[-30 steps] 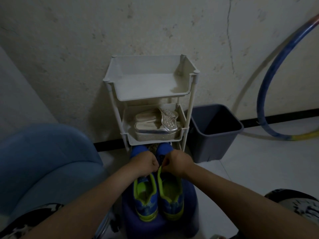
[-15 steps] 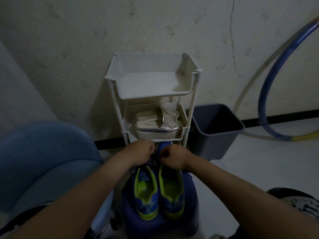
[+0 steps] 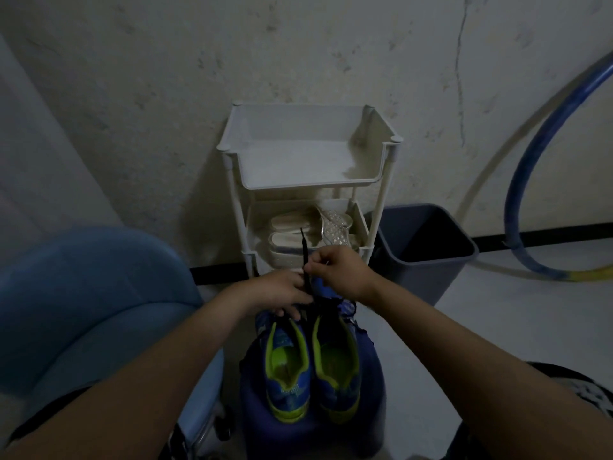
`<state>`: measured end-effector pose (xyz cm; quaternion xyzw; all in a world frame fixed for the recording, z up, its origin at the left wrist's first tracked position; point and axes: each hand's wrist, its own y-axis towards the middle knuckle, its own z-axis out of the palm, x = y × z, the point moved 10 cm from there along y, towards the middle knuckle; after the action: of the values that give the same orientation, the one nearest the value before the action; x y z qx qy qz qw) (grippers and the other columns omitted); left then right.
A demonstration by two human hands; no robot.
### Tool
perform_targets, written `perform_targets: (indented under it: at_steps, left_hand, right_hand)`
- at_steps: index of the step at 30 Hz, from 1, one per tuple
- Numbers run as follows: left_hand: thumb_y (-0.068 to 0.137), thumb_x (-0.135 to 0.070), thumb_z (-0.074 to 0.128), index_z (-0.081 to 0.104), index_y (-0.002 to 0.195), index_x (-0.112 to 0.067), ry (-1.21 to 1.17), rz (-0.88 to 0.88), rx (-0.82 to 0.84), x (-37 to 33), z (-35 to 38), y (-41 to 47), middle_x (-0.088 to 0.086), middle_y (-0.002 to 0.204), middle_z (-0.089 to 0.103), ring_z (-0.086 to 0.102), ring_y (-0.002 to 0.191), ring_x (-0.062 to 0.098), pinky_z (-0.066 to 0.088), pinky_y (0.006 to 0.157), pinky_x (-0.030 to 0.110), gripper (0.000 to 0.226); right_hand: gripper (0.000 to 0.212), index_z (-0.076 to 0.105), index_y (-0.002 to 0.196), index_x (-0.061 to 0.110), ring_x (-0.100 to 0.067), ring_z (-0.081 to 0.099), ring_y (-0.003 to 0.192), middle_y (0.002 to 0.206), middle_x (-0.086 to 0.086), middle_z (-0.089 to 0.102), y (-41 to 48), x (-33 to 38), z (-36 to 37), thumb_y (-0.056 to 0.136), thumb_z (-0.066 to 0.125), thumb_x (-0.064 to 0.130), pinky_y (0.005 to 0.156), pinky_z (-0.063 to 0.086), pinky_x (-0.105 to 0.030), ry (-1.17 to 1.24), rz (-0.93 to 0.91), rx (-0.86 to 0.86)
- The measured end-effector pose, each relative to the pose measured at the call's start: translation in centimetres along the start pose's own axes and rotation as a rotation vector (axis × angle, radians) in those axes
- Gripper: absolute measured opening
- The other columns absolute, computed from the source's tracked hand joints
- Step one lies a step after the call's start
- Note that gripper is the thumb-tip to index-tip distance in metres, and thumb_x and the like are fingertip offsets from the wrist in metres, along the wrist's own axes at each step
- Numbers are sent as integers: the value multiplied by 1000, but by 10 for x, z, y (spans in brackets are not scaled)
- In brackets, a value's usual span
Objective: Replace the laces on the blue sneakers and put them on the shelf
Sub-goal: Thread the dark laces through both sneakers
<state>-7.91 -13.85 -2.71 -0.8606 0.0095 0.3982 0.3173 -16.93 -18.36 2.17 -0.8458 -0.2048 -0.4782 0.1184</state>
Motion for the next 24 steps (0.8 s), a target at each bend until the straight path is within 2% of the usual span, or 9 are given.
perform_targets:
  at_steps: [3, 5, 7, 9, 11, 15, 18, 21, 24]
  left_hand:
    - [97, -23, 58, 63, 76, -18, 70, 43, -77, -11, -5, -2, -10, 58, 67, 60, 50, 3, 36, 42, 11, 23]
    - [97, -25, 59, 63, 68, -19, 73, 35, -199, -14, -22, -4, -8, 46, 61, 55, 42, 2, 34, 39, 12, 29]
    - [94, -30, 63, 66, 69, -18, -3, 51, -370, -18, -51, -10, -3, 54, 65, 58, 47, 6, 36, 43, 17, 28]
    - [92, -33, 65, 74, 78, -16, -136, 116, -546, -25, -80, -25, 4, 66, 71, 61, 55, 10, 39, 47, 20, 24]
    - [92, -29, 65, 76, 89, -11, -254, 220, -617, -34, -93, -39, 2, 76, 74, 63, 61, 12, 43, 48, 17, 21]
    - [96, -16, 60, 74, 97, -6, -360, 293, -542, -42, -78, -41, 3, 80, 71, 59, 60, 9, 49, 53, 21, 18]
    - [98, -21, 56, 74, 98, -12, -320, 294, -508, -44, -71, -39, 1, 87, 72, 61, 68, 10, 49, 62, 25, 20]
    - [102, -26, 46, 72, 95, -17, -420, 277, -518, -40, -75, -39, -4, 88, 73, 64, 75, 8, 50, 69, 24, 29]
    - [105, -21, 39, 65, 92, -11, -732, 304, -484, -39, -76, -37, 2, 80, 70, 67, 74, 14, 54, 67, 25, 31]
  right_hand:
    - [25, 62, 70, 21, 6, 51, 54, 67, 7, 58, 2, 7, -5, 94, 64, 15, 58, 43, -14, 42, -8, -25]
    - [20, 67, 77, 12, -2, 55, 62, 74, 0, 64, 4, 3, -6, 96, 62, 17, 65, 47, -22, 41, 21, -22]
    - [16, 73, 93, 6, -9, 61, 74, 88, -7, 71, 7, -8, -5, 95, 62, 18, 74, 52, -30, 6, 82, 10]
    - [15, 75, 99, 10, -4, 62, 77, 95, -1, 73, 8, -16, 1, 92, 62, 13, 74, 51, -22, -13, 136, 92]
    - [16, 76, 100, 15, 3, 62, 75, 94, 5, 73, 4, -17, 10, 90, 63, 11, 69, 46, -11, -47, 156, 198]
    - [16, 75, 88, 8, 2, 58, 58, 69, 8, 67, -3, -11, 21, 90, 70, 23, 58, 45, -12, -126, 125, 263]
    - [21, 72, 80, 8, 2, 54, 50, 59, 9, 61, -3, -9, 21, 92, 68, 25, 52, 43, -12, -111, 125, 239]
    - [21, 77, 92, 9, -3, 62, 60, 72, 5, 72, -2, -7, 18, 95, 65, 26, 57, 50, -19, -45, 149, 225]
    - [22, 78, 99, 9, -8, 65, 68, 94, -6, 76, -3, -6, 17, 95, 64, 26, 68, 55, -25, -32, 142, 210]
